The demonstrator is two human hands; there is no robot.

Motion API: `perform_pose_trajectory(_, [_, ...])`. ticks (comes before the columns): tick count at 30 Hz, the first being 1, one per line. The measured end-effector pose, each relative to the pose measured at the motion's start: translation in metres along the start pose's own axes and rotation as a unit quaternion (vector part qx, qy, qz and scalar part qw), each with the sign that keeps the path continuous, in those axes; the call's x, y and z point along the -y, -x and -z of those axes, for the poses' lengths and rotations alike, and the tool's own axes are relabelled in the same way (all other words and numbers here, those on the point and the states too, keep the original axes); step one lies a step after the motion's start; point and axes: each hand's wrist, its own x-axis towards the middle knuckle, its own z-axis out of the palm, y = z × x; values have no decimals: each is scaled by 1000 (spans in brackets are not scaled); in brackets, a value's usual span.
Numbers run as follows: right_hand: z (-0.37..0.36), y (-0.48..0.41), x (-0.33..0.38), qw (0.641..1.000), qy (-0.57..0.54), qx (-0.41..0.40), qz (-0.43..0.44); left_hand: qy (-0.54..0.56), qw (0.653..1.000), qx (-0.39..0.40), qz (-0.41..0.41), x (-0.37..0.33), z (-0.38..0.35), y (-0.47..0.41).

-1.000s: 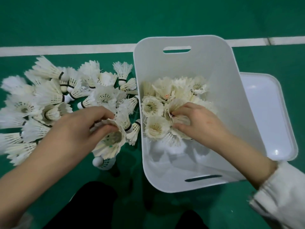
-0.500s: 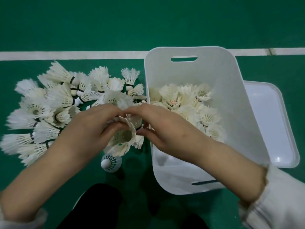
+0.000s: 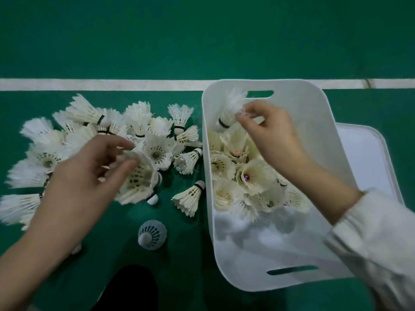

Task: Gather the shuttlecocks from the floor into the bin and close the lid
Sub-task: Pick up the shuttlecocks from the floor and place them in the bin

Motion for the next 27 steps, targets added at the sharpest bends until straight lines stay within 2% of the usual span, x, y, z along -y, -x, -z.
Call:
perform_pose_trajectory(6, [-56, -22, -27, 971, 213, 98, 47, -28, 999, 19, 9, -2, -12, 4])
perform_pose_trajectory(11, [-77, -26, -36, 958, 248, 136, 39, -35, 999, 34, 9, 0, -12, 3])
perform_pose_trajectory(15, [-58, -24, -27, 965, 204, 161, 29, -45, 998, 41, 13, 0, -15, 2])
perform_pose_trajectory(19, [-26, -8, -10, 974, 174, 119, 80, -56, 997, 54, 7, -7, -17, 0])
perform_pose_trajectory(21, [-17, 1, -4, 972, 174, 124, 98, -64, 996, 57, 5, -10, -18, -1])
perform_pose_trajectory(25, [-6, 12, 5, 980, 149, 106, 83, -44, 998, 55, 0, -18, -20, -1])
perform_pose_trajectory(27, [4, 18, 18, 991, 88, 68, 77, -32, 998, 49, -5, -23, -20, -2])
